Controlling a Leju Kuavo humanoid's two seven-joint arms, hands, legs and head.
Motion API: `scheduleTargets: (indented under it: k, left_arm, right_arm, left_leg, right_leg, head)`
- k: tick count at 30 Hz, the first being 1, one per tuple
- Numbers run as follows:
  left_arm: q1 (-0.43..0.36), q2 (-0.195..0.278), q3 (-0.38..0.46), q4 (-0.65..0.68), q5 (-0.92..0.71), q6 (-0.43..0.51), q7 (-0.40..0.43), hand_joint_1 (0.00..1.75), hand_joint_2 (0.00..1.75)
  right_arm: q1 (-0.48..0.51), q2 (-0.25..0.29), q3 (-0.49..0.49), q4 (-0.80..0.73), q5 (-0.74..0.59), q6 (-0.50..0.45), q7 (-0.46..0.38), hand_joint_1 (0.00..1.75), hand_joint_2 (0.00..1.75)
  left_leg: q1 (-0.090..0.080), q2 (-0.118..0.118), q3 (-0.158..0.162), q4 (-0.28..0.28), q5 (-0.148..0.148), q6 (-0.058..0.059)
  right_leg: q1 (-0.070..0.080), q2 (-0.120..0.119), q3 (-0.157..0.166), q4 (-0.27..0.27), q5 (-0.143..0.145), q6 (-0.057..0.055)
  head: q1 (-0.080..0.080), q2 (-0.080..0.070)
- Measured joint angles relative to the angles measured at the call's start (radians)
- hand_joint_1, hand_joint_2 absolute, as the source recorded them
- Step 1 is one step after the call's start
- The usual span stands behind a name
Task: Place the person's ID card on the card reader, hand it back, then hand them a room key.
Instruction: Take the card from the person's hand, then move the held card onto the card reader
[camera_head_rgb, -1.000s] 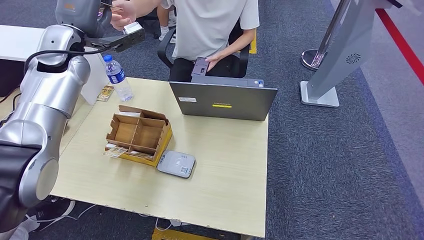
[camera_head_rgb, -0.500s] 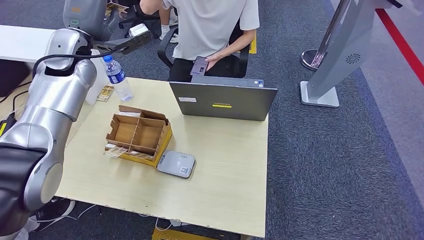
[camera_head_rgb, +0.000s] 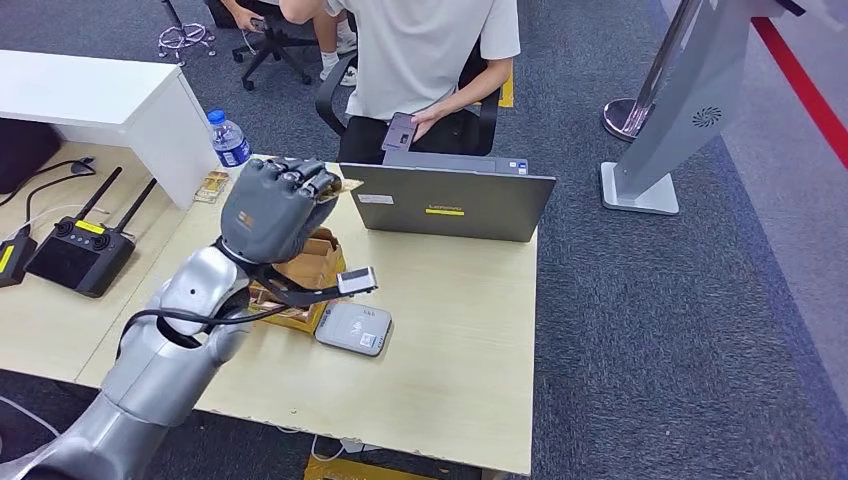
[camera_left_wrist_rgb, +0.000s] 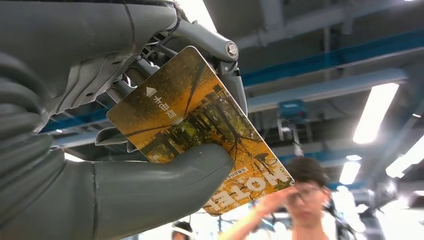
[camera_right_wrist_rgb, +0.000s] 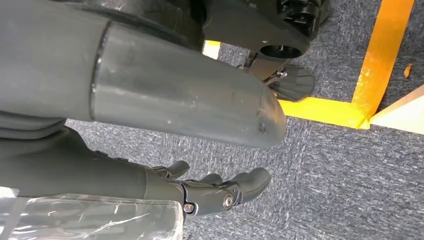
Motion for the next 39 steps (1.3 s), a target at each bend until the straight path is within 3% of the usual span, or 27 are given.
scheduleTargets:
  k: [5,10,18,28,34,39]
  left_arm:
    - [0.040,0.009,-0.050,-0.016,-0.015,-0.107,0.042,1.75,1.75]
    - [0.008,0.005,-0.093,0.060,-0.015,-0.226,0.067,1.75,1.75]
    - [-0.045,-0.012,-0.167,0.183,0.042,-0.323,0.066,1.75,1.75]
    - [-0.061,-0.003,-0.196,0.200,0.075,-0.377,0.061,1.75,1.75]
    - [-0.074,0.122,-0.325,0.211,0.159,-0.497,0.058,1.75,1.75]
    - [-0.075,0.142,-0.367,0.238,0.157,-0.516,0.087,1.75,1.75]
  right_arm:
    - [0.009,0.000,0.000,0.003,-0.011,0.001,-0.003,0.00,0.00]
    - [0.011,0.000,0.000,0.004,-0.012,0.006,0.002,0.00,0.00]
    - [0.010,0.000,0.000,0.007,-0.028,0.013,0.006,0.00,0.00]
    - [0.011,0.000,0.000,0.009,-0.035,0.014,0.004,0.00,0.00]
    - [0.017,-0.004,0.011,0.014,-0.066,0.015,0.007,0.00,0.00]
    - [0.018,-0.004,0.016,0.014,-0.070,0.014,0.011,0.00,0.00]
  left_leg:
    - [0.000,0.000,0.000,0.000,0.001,0.001]
    - [0.000,0.000,0.000,0.000,0.002,0.001]
    - [0.000,0.000,0.000,0.000,0.002,0.001]
    - [0.000,0.000,-0.001,0.000,0.002,0.001]
    - [0.000,0.000,-0.001,0.000,0.003,0.002]
    - [0.000,0.000,-0.002,0.000,0.003,0.002]
  right_leg:
    - [0.000,0.000,0.000,0.000,0.001,0.000]
    - [0.000,0.000,-0.001,0.000,0.003,0.000]
    - [0.000,0.000,-0.001,0.000,0.003,0.001]
    - [0.000,0.000,-0.001,0.000,0.003,0.001]
    - [0.000,0.001,-0.002,0.000,0.003,0.001]
    - [0.000,0.001,-0.002,0.000,0.003,0.001]
  head:
    - [0.000,0.000]
    - [0.000,0.000]
    - [0.000,0.000]
    - [0.000,0.000]
    - [0.000,0.000]
    - [0.000,0.000]
